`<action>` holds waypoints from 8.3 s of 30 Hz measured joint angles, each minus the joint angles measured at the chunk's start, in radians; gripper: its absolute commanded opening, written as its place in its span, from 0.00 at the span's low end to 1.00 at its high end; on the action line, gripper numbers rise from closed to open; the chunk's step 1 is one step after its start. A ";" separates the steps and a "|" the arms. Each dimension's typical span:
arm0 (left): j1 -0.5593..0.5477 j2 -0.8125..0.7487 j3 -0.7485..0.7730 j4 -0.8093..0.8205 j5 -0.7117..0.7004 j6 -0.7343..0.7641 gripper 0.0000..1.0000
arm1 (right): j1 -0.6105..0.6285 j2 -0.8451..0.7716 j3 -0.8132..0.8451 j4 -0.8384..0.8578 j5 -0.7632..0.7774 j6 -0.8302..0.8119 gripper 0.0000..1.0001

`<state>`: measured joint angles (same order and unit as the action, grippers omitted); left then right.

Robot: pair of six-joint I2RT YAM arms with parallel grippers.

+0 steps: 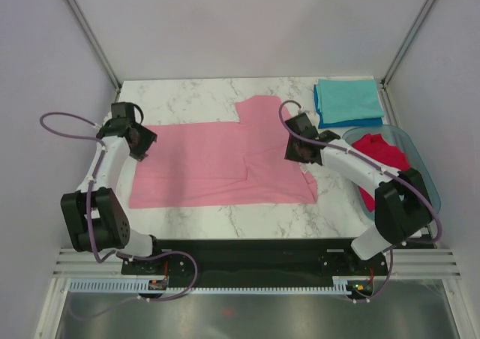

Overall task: Fold and stack the t-shirts
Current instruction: Fold the tshirt

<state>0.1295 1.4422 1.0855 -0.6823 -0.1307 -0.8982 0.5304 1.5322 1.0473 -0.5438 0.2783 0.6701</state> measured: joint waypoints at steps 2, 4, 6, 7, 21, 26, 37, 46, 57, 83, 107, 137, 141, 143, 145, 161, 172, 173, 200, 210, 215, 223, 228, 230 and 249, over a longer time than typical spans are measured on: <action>0.017 0.021 0.094 0.030 0.005 0.022 0.57 | -0.034 0.062 0.135 0.036 0.001 -0.038 0.44; 0.042 0.050 0.164 0.069 0.019 0.044 0.57 | -0.074 0.115 0.246 0.083 -0.007 -0.078 0.45; 0.068 0.084 0.196 0.112 0.045 0.060 0.57 | -0.112 0.170 0.343 0.119 -0.014 -0.113 0.47; 0.086 0.110 0.206 0.142 0.063 0.068 0.58 | -0.134 0.207 0.396 0.141 -0.016 -0.131 0.47; 0.178 0.536 0.441 0.272 0.163 0.110 0.59 | -0.277 0.771 0.914 0.336 -0.179 -0.244 0.66; 0.179 0.640 0.500 0.282 0.168 0.124 0.59 | -0.293 0.914 0.983 0.395 -0.242 -0.240 0.65; 0.179 0.764 0.598 0.284 0.183 0.176 0.56 | -0.294 1.108 1.153 0.504 -0.344 -0.186 0.64; 0.179 0.788 0.616 0.288 0.212 0.218 0.52 | -0.294 1.112 1.152 0.521 -0.356 -0.187 0.61; 0.179 0.788 0.610 0.288 0.211 0.291 0.45 | -0.296 1.111 1.139 0.522 -0.372 -0.217 0.50; 0.179 0.718 0.597 0.239 0.271 0.339 0.02 | -0.328 0.851 0.958 0.504 -0.535 -0.268 0.00; 0.179 0.431 0.306 0.181 0.207 0.348 0.02 | -0.328 0.274 0.253 0.567 -0.515 -0.316 0.00; 0.200 0.324 0.197 0.108 0.081 0.409 0.02 | -0.309 -0.227 -0.286 0.608 -0.515 -0.285 0.00; 0.200 0.319 0.177 0.108 0.080 0.415 0.02 | -0.297 -0.249 -0.294 0.589 -0.506 -0.284 0.00; 0.200 0.311 0.155 0.105 0.079 0.422 0.02 | -0.294 -0.271 -0.317 0.583 -0.499 -0.280 0.00; 0.200 0.301 0.130 0.103 0.078 0.428 0.02 | -0.291 -0.292 -0.349 0.581 -0.493 -0.273 0.00; 0.200 0.251 0.064 0.084 0.052 0.436 0.18 | -0.230 -0.375 -0.425 0.523 -0.436 -0.257 0.00; 0.217 0.243 0.040 0.076 0.045 0.436 0.13 | -0.218 -0.418 -0.499 0.515 -0.440 -0.237 0.00; 0.218 0.238 0.040 0.076 0.047 0.435 0.20 | -0.218 -0.418 -0.500 0.513 -0.442 -0.236 0.00; 0.346 0.208 -0.055 0.102 0.325 0.253 0.44 | -0.194 -0.433 -0.523 0.569 -0.465 -0.211 0.00; 0.346 0.243 -0.062 0.168 0.333 0.206 0.42 | -0.192 -0.433 -0.530 0.575 -0.464 -0.206 0.00; 0.346 0.288 -0.062 0.185 0.347 0.199 0.37 | -0.182 -0.424 -0.530 0.587 -0.463 -0.198 0.00; 0.346 0.300 -0.061 0.195 0.351 0.196 0.02 | -0.169 -0.419 -0.530 0.575 -0.444 -0.195 0.00; 0.346 0.298 -0.045 0.195 0.352 0.197 0.02 | -0.167 -0.435 -0.521 0.535 -0.428 -0.199 0.00; 0.346 0.298 -0.033 0.192 0.354 0.199 0.06 | -0.167 -0.451 -0.515 0.518 -0.424 -0.202 0.00; 0.346 0.263 0.005 0.152 0.343 0.254 0.02 | -0.167 -0.517 -0.495 0.432 -0.396 -0.206 0.00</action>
<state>0.4759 1.7054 1.0901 -0.5301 0.2119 -0.6437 0.3630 1.0153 0.5526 -0.1120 -0.1181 0.4637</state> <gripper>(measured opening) 0.033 0.010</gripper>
